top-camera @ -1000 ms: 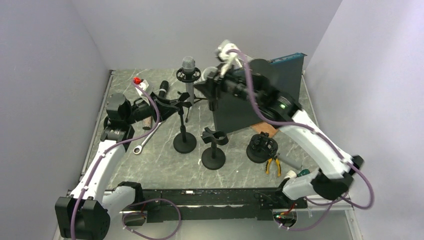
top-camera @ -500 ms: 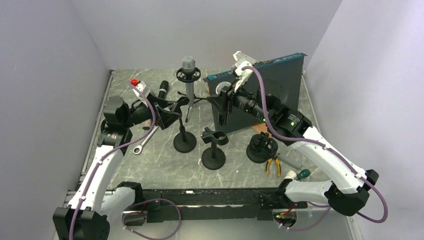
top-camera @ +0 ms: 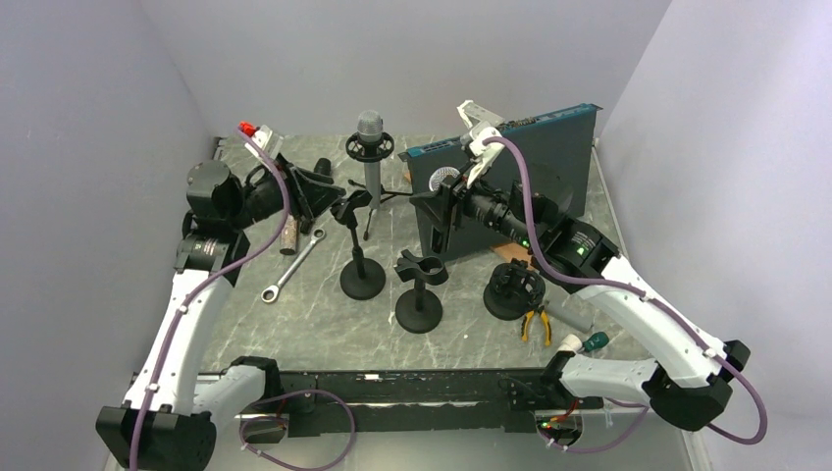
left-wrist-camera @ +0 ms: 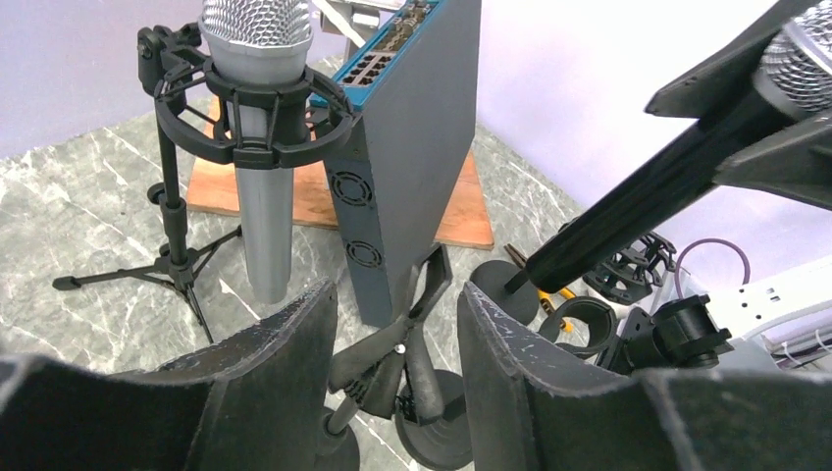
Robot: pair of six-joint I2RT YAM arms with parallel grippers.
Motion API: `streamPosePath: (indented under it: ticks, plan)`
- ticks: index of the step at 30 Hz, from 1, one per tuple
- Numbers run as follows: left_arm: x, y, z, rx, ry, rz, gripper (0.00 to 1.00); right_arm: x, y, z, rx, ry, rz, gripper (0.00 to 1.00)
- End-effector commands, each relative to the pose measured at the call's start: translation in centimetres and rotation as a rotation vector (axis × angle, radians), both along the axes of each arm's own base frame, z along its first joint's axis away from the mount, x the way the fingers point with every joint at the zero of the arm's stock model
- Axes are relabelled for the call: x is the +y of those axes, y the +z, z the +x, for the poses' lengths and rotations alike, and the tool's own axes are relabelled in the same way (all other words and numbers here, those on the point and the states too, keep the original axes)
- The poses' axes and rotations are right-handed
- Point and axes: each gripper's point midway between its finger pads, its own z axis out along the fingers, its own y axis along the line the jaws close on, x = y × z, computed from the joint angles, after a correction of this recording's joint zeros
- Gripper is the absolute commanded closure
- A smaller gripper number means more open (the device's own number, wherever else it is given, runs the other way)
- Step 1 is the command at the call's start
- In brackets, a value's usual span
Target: Remove the microphone from the stand
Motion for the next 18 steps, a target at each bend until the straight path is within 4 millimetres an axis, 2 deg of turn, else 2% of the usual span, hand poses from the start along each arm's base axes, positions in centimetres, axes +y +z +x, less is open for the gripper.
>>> streamPosePath:
  ticks: [1,9,18]
  plan:
    - [-0.3,0.5,0.4,-0.031,-0.033,-0.004,0.5,-0.9,2.0,-0.5,-0.045,-0.013,0.063,1.0]
    - [-1.0,-0.6,1.3,-0.023,-0.082,0.0,0.55,-0.9,1.3,-0.5,-0.037,-0.017,0.056,1.0]
    - [-1.6,-2.6,1.0,0.004,-0.093,0.023,0.6,-0.8,1.2,-0.5,-0.038,-0.011,0.054,1.0]
